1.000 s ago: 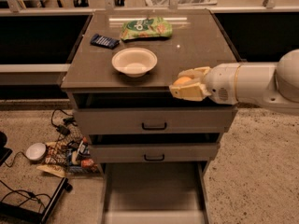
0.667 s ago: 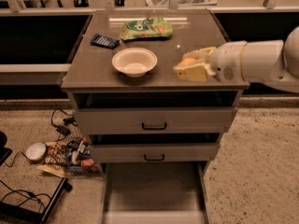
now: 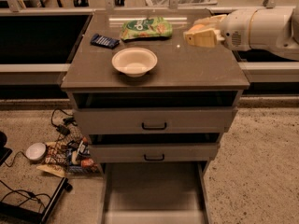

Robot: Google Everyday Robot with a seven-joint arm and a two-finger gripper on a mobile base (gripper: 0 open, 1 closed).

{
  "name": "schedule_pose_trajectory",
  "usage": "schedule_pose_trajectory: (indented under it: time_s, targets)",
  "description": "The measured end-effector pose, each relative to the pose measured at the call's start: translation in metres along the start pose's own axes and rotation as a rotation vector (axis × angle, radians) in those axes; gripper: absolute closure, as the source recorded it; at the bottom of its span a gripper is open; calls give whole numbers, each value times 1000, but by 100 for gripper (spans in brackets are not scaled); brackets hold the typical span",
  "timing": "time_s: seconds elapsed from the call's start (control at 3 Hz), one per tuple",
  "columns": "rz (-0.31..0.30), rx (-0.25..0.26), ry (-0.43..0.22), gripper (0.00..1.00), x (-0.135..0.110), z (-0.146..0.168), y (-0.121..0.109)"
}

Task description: Pick orange from bottom drawer and place on counter

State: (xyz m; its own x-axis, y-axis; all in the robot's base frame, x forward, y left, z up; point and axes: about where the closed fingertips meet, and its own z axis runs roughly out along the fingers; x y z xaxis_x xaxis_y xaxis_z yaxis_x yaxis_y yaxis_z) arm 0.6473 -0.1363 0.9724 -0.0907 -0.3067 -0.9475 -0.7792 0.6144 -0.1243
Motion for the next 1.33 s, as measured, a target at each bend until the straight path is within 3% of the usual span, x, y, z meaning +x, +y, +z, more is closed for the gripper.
schedule_pose_trajectory:
  time_s: [0.67,1.33]
  targets:
    - [31,96,-36,100,8,40,-67]
    - [78,177,11,100,54,66,-99]
